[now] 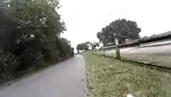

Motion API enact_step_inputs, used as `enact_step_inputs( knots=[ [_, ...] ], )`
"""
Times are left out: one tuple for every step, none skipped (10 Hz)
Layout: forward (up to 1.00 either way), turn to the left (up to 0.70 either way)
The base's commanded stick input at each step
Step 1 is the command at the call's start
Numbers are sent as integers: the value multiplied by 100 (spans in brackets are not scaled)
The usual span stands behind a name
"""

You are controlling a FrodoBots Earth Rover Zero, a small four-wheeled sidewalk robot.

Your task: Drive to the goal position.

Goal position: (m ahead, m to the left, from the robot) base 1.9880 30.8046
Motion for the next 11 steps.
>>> enact_step_inputs(
  knots=[
    [45, 27],
    [45, 27],
    [45, 27],
    [45, 27],
    [45, 27],
    [45, 27],
    [45, 27],
    [45, 27],
    [45, 27],
    [45, 27],
    [45, 27]
  ],
)
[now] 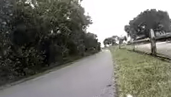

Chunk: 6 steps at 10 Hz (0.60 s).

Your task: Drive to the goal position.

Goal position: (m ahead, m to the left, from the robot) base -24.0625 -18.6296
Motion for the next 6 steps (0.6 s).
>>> enact_step_inputs(
  knots=[
    [45, 27],
    [70, 0],
    [70, 0],
    [70, 0],
    [70, 0],
    [70, 0]
  ],
)
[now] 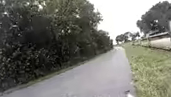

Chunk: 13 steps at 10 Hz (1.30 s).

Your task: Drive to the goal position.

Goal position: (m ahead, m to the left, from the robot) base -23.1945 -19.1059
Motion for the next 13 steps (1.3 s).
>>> enact_step_inputs(
  knots=[
    [70, 0],
    [70, -1],
    [70, -14],
    [70, -14],
    [70, -14],
    [70, -14],
    [70, -14],
    [70, -14],
    [70, -14],
    [70, -13],
    [70, -1],
    [70, 0],
    [70, 0]
  ],
)
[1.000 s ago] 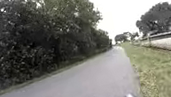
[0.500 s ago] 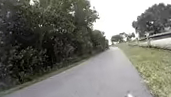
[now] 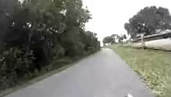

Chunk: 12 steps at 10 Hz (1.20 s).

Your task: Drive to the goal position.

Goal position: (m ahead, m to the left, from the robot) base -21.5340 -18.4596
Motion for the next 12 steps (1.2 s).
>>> enact_step_inputs(
  knots=[
    [70, 0],
    [70, 0],
    [70, 0],
    [70, 0],
    [70, 0],
    [70, 0],
    [70, 0],
    [70, 0],
    [70, 0],
    [70, -1],
    [70, -5],
    [70, -8]
  ],
)
